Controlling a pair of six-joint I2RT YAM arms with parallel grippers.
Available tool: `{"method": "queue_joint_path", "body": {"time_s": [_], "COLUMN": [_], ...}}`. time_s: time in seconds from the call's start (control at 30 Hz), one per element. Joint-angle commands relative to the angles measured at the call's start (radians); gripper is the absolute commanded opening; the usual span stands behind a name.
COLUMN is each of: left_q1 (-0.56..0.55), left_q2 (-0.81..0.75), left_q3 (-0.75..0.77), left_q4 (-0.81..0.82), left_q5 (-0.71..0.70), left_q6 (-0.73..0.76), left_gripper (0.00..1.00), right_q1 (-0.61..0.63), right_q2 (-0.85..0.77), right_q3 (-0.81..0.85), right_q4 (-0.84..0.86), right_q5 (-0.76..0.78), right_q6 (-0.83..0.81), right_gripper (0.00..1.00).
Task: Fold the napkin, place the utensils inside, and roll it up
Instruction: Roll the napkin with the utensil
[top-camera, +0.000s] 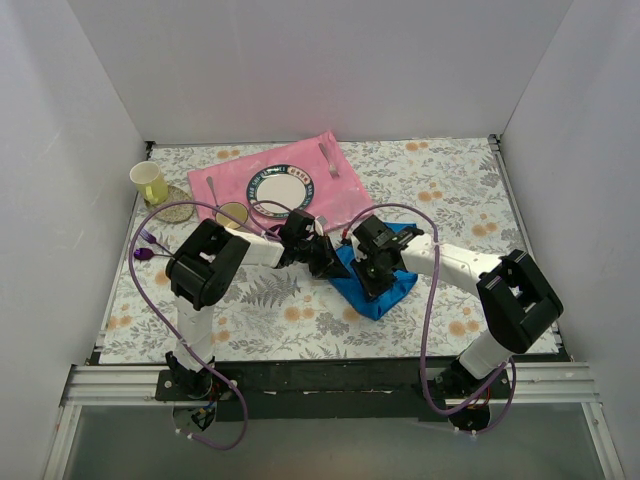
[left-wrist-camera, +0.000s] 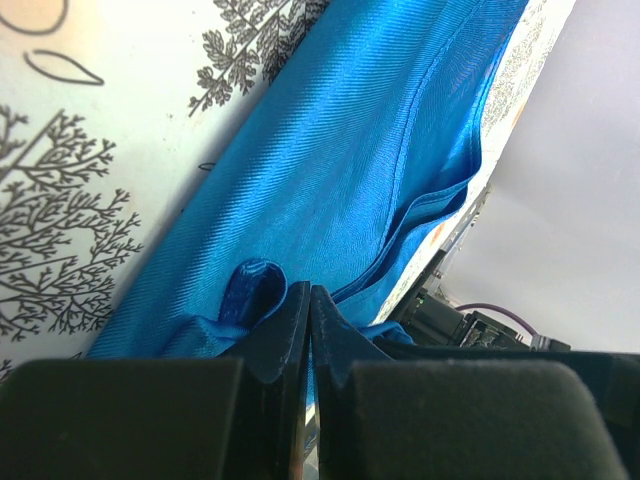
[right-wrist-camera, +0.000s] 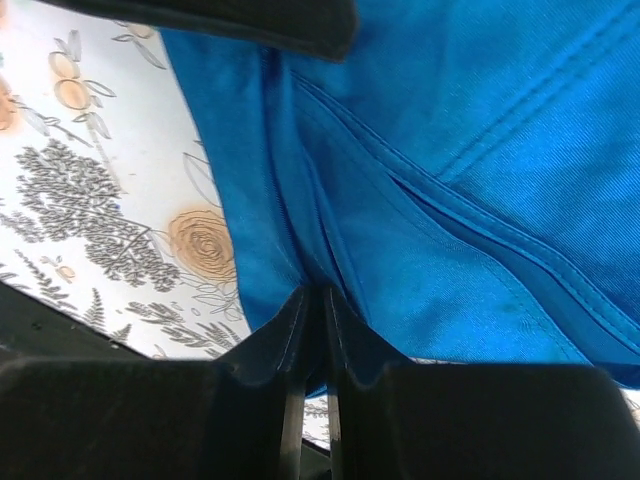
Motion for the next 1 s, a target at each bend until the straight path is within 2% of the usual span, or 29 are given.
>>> {"method": "queue_joint_path", "body": {"time_s": [0.0, 0.37, 0.53, 0.73, 0.9, 0.97], "left_q1": [-0.002, 0.0, -0.002, 0.0, 0.0, 0.0], "left_q2": [0.095, 0.098, 0.096, 0.099, 0.099, 0.098], "left_q3": [-0.058, -0.055, -0.05, -0.055, -0.055, -0.055], "left_q4": [-0.21, -0.213, -0.216, -0.217, -0.22, -0.22], "left_q5": [-0.163, -0.155, -0.156, -0.156, -0.157, -0.158], "left_q6": [0.093, 0.099, 0.104, 0.105, 0.11, 0.11], "left_gripper": [0.0, 0.0, 0.0, 0.0, 0.0, 0.0], "right_q1": [-0.01, -0.006, 0.016, 0.046, 0.152, 0.202], "right_q2": [0.007, 0.072, -0.04, -0.068, -0.066, -0.049], "right_q3": [-0.024, -0.081, 0.023, 0.148, 0.178, 0.204], "right_q4": [-0.036, -0.01, -0.047, -0.067, -0.03, -0.027], "right_q5": [0.082, 0.142, 0.193, 0.205, 0.311, 0.328], "right_q6": [0.015, 0.036, 0.003, -0.054, -0.056, -0.06], "right_gripper": [0.18, 0.16, 0.33, 0.42, 0.62, 0.64]}}
